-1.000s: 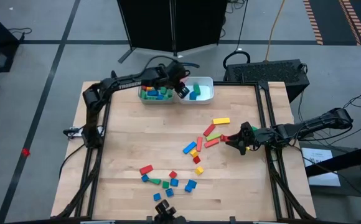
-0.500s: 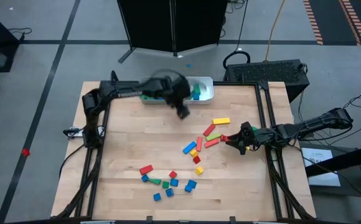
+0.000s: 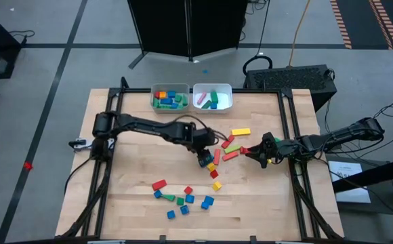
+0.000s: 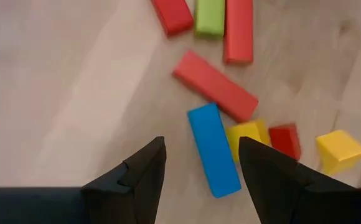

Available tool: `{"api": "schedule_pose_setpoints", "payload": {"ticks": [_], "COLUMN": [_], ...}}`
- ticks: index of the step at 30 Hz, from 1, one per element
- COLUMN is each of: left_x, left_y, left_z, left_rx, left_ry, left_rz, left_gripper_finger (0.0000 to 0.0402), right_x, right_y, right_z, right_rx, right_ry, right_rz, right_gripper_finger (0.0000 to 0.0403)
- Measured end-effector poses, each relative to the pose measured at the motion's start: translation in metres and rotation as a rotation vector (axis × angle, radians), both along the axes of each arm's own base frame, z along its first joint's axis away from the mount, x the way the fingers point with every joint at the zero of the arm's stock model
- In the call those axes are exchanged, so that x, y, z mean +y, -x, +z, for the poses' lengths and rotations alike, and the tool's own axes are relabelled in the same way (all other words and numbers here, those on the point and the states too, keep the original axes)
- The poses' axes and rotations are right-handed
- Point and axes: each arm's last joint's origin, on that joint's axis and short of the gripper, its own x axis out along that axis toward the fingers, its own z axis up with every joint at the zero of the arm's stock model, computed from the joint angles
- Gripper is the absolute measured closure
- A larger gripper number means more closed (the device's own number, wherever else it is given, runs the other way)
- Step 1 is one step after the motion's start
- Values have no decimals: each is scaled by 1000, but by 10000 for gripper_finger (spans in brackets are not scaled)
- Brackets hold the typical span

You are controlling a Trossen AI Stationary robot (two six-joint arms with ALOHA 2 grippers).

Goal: Sort blocks by size
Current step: Put the blue rectangular block into the white bin

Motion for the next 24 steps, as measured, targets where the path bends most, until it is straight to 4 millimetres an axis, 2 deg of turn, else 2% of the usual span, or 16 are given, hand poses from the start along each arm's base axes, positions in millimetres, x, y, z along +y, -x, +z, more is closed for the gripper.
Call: {"api": "schedule_pose_setpoints", "payload": {"ticks": [6, 14, 20, 24], "left_x": [-17, -24, -30, -30], "left_y": [-6, -10, -17, -17], "left_z": [-25, -31, -49, -52], "left_rx": [-11, -36, -44, -33], "left_ry": [34, -65, -28, -1], "left_rz": [32, 80, 84, 100], "left_gripper_finger": [195, 195, 195, 195], "right_x": [0, 0, 0, 0], "right_y": [0, 0, 0, -1], "right_z": [0, 0, -1, -2], "right_rx": [1, 4, 13, 22], "right_ry": [-1, -3, -2, -2], "right_rz": [0, 1, 2, 5], "right_gripper_finger": [209, 209, 209, 209]}}
